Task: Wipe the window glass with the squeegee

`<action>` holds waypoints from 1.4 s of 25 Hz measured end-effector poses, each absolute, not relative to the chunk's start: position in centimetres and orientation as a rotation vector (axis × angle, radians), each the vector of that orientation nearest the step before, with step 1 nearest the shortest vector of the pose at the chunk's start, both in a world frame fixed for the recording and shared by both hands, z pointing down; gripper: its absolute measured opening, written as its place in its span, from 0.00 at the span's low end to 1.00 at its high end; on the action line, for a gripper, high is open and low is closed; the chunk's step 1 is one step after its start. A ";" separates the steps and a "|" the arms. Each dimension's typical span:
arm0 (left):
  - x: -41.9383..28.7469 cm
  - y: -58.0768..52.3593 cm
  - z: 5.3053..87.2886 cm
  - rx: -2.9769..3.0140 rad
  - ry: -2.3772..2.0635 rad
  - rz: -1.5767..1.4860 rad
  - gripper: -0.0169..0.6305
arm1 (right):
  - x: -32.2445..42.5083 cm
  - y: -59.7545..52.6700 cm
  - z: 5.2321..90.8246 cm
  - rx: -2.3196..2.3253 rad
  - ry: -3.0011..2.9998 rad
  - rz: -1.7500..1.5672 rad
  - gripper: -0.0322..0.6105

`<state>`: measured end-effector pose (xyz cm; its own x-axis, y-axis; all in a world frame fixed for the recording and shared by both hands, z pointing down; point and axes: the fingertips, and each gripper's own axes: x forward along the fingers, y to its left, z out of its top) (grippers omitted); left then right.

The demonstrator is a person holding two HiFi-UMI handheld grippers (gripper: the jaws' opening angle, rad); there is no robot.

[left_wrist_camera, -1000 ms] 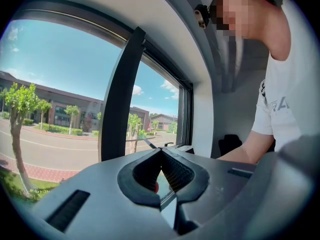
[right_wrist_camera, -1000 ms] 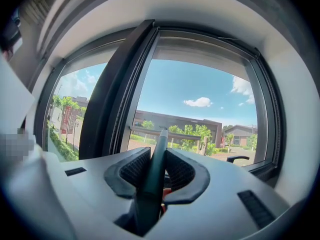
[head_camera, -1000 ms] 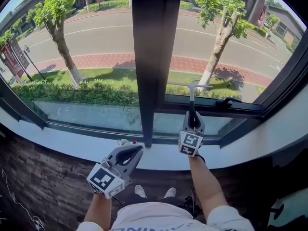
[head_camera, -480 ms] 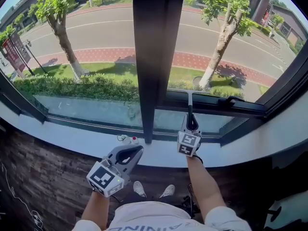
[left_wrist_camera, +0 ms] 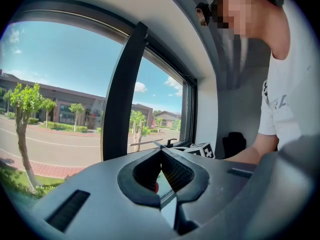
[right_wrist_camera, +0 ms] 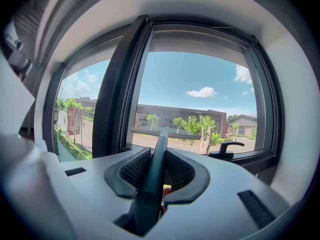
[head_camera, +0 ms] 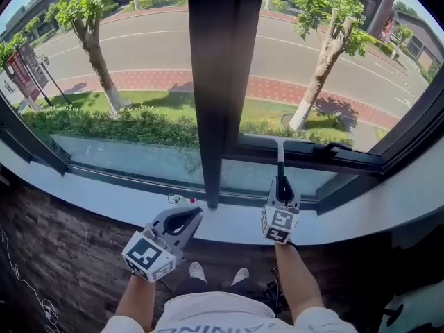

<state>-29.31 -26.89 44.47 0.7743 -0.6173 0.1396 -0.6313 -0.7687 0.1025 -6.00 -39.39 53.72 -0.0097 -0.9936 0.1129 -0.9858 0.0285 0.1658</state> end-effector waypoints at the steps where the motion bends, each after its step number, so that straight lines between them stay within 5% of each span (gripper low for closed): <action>1: -28.7 -26.7 44.3 2.824 -1.021 0.152 0.05 | -5.4 -38.2 52.8 2.053 -2.128 -0.063 0.21; 10: -23.0 -23.1 42.9 2.799 -1.271 0.204 0.05 | -0.3 -29.7 46.6 1.814 -2.511 0.004 0.21; 35: -22.0 0.4 43.1 2.647 -1.504 0.086 0.05 | 0.0 -8.6 43.5 1.510 -2.786 0.082 0.21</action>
<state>-22.03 0.43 43.09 0.5117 -0.8538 0.0959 -0.8591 -0.5088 0.0551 0.01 -8.55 43.45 -0.5459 -0.8379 -0.0005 -0.8364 0.5449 -0.0594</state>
